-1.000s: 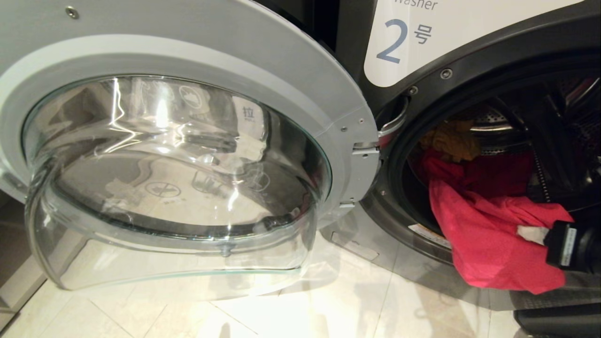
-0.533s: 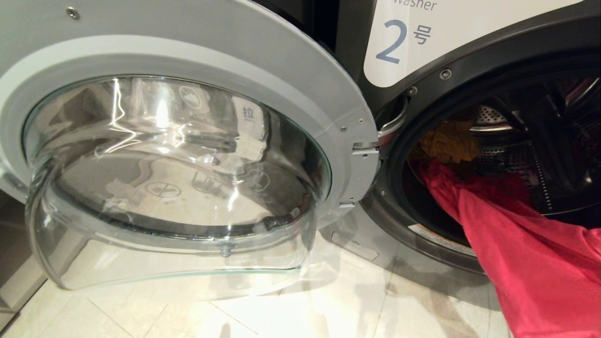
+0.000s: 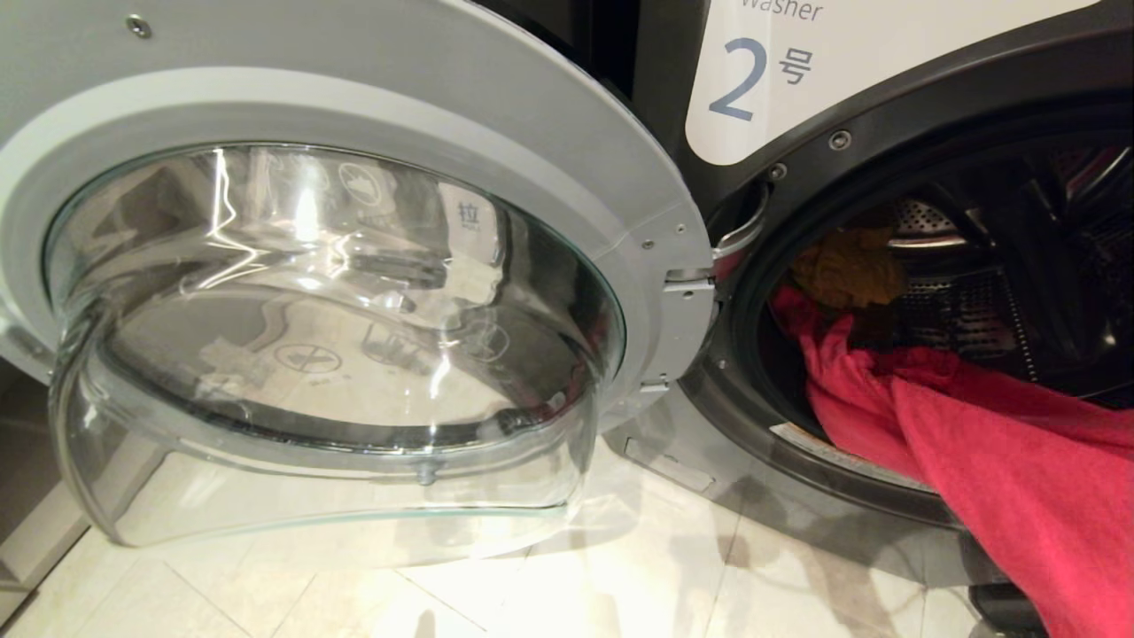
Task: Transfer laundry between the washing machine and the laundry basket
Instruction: Pick a cloth and place it into the basket
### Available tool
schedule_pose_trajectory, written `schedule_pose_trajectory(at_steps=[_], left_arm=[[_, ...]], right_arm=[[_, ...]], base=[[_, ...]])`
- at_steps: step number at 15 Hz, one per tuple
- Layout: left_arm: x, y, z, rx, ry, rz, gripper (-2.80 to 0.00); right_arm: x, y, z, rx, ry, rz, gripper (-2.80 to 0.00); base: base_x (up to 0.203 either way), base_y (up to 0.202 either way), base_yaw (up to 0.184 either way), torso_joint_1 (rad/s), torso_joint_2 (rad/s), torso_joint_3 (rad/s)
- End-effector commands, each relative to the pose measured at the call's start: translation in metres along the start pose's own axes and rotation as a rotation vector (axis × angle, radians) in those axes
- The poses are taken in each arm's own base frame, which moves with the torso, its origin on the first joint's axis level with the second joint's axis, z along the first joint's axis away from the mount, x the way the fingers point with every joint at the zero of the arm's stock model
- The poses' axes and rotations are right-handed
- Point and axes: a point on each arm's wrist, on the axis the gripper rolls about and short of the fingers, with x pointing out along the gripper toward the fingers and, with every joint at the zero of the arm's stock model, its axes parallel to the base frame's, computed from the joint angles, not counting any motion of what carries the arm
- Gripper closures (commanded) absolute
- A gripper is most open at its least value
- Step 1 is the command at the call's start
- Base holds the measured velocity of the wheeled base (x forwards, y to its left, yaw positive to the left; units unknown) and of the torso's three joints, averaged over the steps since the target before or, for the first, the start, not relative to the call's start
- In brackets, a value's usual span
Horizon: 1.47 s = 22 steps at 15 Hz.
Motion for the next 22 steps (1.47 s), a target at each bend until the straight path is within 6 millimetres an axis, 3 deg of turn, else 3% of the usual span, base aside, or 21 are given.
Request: schedule_pose_trajectory(at_steps=[1,4,6,14,22], left_arm=[[0.002,-0.001,-0.011,0.0,0.04,-0.004,0.0],[0.002,-0.001,-0.011,0.0,0.04,-0.004,0.0],[0.002,-0.001,-0.011,0.0,0.04,-0.004,0.0],[0.002,-0.001,-0.011,0.008,0.038,-0.008,0.0],[0.002,-0.001,-0.011,0.008,0.038,-0.008,0.0]], right_arm=[[-0.01,0.018,0.029,0.089,-0.061,0.043,0.0],[-0.022,0.039,0.063,0.204,-0.099,0.087,0.0],[-0.014,0.044,0.075,0.241,-0.071,0.046,0.0],[-0.021,0.043,0.072,-0.036,-0.123,0.017,0.0],[-0.033,0.042,0.063,-0.05,-0.118,0.083,0.0]], base=[[0.0,0.0,0.0,0.0,0.0,0.0],[0.0,0.0,0.0,0.0,0.0,0.0],[0.0,0.0,0.0,0.0,0.0,0.0],[0.0,0.0,0.0,0.0,0.0,0.0],[-0.001,0.003,-0.042,0.0,0.0,0.001]])
